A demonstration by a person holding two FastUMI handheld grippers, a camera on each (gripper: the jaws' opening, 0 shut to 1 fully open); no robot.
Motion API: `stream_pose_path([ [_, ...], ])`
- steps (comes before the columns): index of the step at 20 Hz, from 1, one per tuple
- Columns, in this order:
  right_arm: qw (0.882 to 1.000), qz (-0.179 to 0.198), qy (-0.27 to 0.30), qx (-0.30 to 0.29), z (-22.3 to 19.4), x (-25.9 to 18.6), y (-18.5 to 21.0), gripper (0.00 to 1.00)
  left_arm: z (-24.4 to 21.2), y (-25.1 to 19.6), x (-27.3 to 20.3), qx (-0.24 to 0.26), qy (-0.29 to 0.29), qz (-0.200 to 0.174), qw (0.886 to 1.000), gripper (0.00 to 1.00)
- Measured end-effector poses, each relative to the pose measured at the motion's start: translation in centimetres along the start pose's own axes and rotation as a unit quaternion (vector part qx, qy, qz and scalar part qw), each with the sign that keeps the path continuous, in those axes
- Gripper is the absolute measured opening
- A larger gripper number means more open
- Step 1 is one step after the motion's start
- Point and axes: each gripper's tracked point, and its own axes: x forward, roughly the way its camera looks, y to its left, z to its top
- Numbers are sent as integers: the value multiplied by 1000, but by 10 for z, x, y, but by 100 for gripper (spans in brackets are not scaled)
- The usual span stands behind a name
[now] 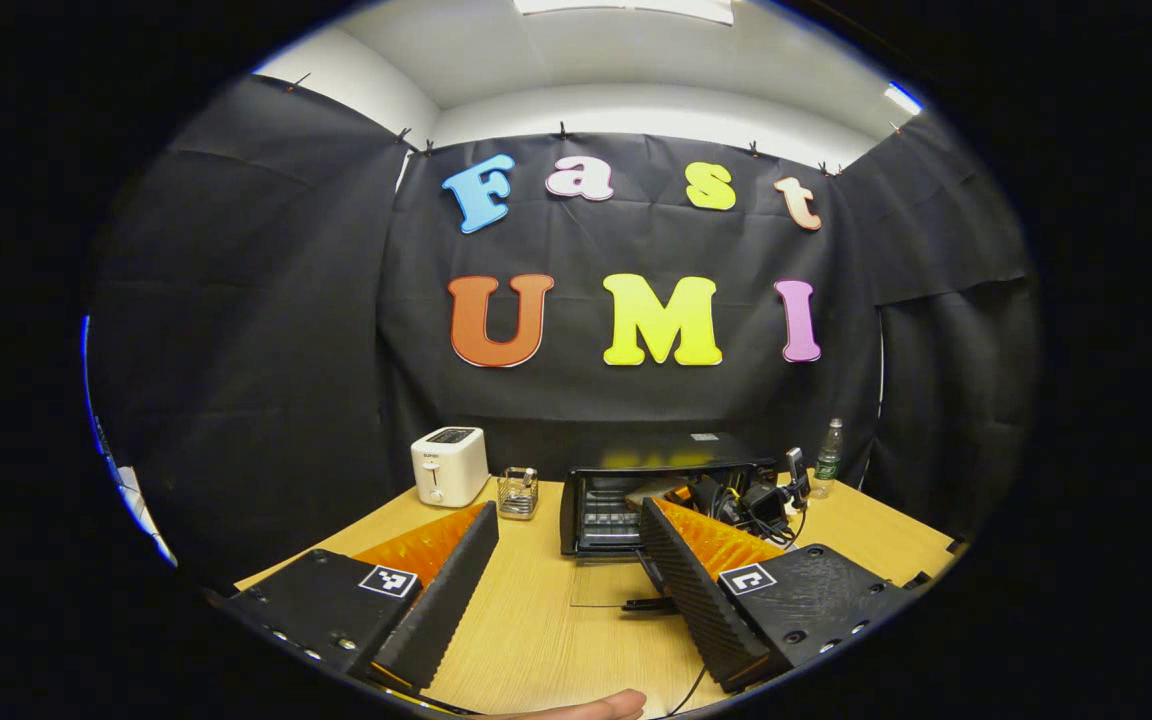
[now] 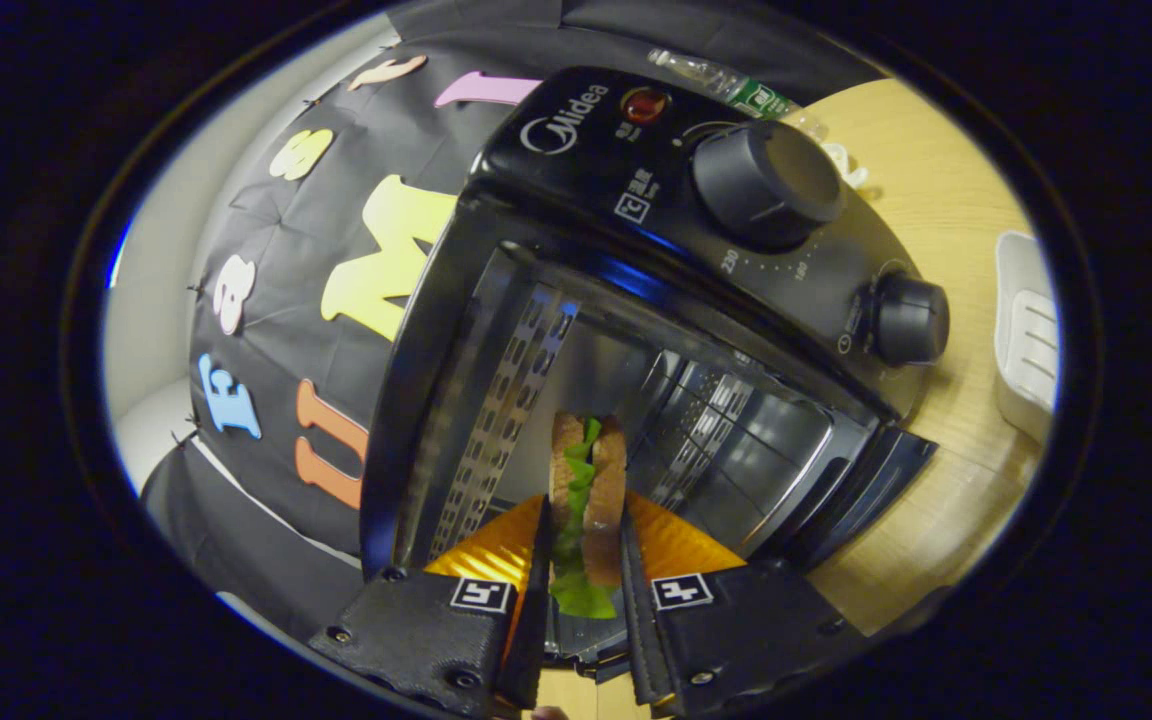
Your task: Open the electric oven with the left hand, put the food in, and close the electric oven.
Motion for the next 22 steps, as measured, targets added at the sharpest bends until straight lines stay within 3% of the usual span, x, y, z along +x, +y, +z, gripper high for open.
stream_pose_path([
  [5,999,-10,9,-32,-8,1,-6,38,-10,-1,5,3,11,-3,1000,93],
  [11,992,-17,20,-123,-6,0,-1,42,-12,-1,3,1,14,-5,1000,93],
  [13,988,-25,32,-146,-8,1,-4,48,-14,0,2,3,14,-5,1000,93],
  [17,980,-33,44,-189,-6,0,-8,69,-17,3,1,20,15,0,1000,93],
  [20,967,-39,49,-247,-7,-5,-4,95,-18,2,2,17,17,-2,1000,93],
  [21,961,-47,52,-269,-8,-6,-7,94,-19,3,1,15,18,-2,1000,93],
  [22,954,-55,54,-291,-8,-7,-9,100,-20,2,2,14,19,-1,1000,93],
])
